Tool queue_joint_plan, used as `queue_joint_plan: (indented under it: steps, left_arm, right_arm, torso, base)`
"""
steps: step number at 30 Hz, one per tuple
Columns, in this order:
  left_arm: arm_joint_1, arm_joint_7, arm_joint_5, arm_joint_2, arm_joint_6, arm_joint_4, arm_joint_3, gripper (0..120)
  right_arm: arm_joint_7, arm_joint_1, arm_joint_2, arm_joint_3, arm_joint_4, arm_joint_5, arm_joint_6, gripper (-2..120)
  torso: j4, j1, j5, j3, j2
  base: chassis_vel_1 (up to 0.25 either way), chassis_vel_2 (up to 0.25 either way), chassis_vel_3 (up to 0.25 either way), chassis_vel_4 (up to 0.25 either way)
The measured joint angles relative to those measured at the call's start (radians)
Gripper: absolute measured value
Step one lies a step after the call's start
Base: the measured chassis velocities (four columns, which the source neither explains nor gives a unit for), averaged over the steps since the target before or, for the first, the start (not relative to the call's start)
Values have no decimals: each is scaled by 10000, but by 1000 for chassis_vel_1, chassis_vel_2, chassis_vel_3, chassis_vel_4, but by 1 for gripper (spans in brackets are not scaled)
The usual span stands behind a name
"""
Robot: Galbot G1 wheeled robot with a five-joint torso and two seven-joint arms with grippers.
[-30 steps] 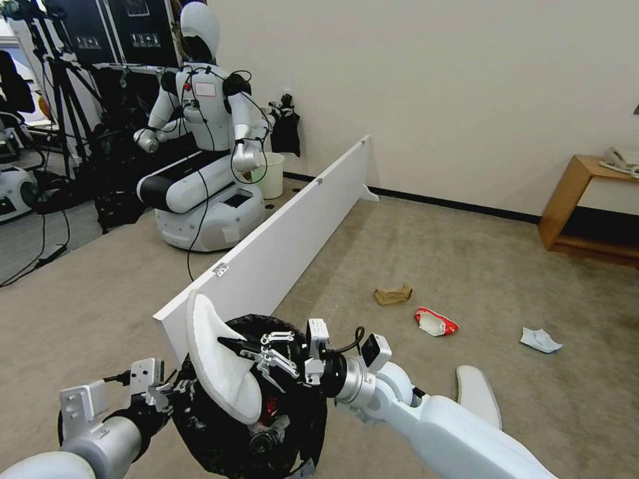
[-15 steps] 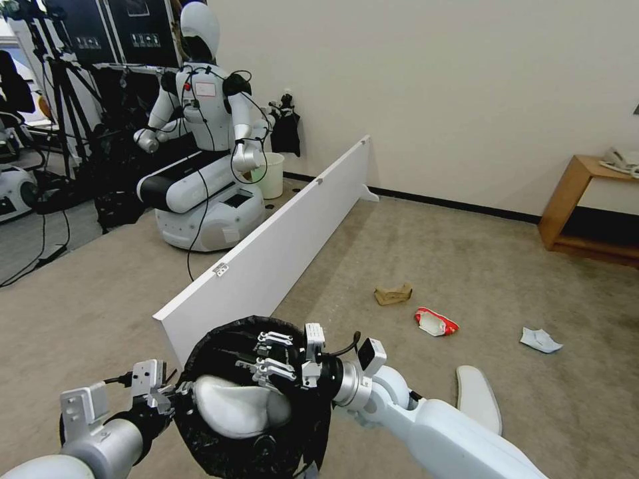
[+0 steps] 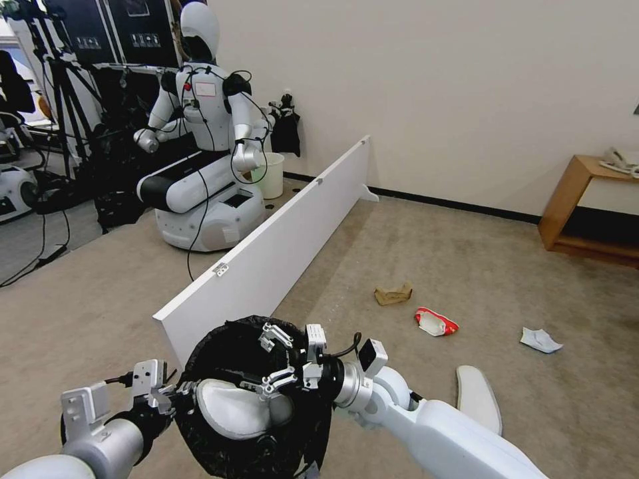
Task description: Pick up the trash bin, then pick up the garbage from the floor and place it into the trash bin.
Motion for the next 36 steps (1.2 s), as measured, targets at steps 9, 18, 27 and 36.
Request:
queue_joint_plan:
  steps: [9, 18, 27, 36]
  left_arm:
    - [44, 85, 12, -296, 0, -47, -457, 1]
    - [209, 120, 107, -641, 0, -155, -718, 1]
    - [316, 282, 641, -921, 0, -249, -742, 1]
    - [489, 506, 1495, -1320, 0, -273, -665, 1]
  right_arm:
    - [3560, -1038, -959, 3452, 1172, -1425, 142, 100]
    - [5752, -2913, -1535, 5980, 1666, -2611, -642, 100]
    - [8458, -5391, -1706, 8673, 2806, -4363, -1530, 100]
    - [9032, -9242, -1101, 12439, 4678, -6143, -2544, 100]
  torso:
    - [-5, 0, 1, 0, 0]
    - [2, 0, 3, 0, 0]
    - [4, 0, 2, -1, 1]
    - [0, 0, -2, -2, 1]
  base:
    - [0, 0, 0, 0]
    - [0, 0, 0, 0]
    - [0, 0, 0, 0]
    - [0, 0, 0, 0]
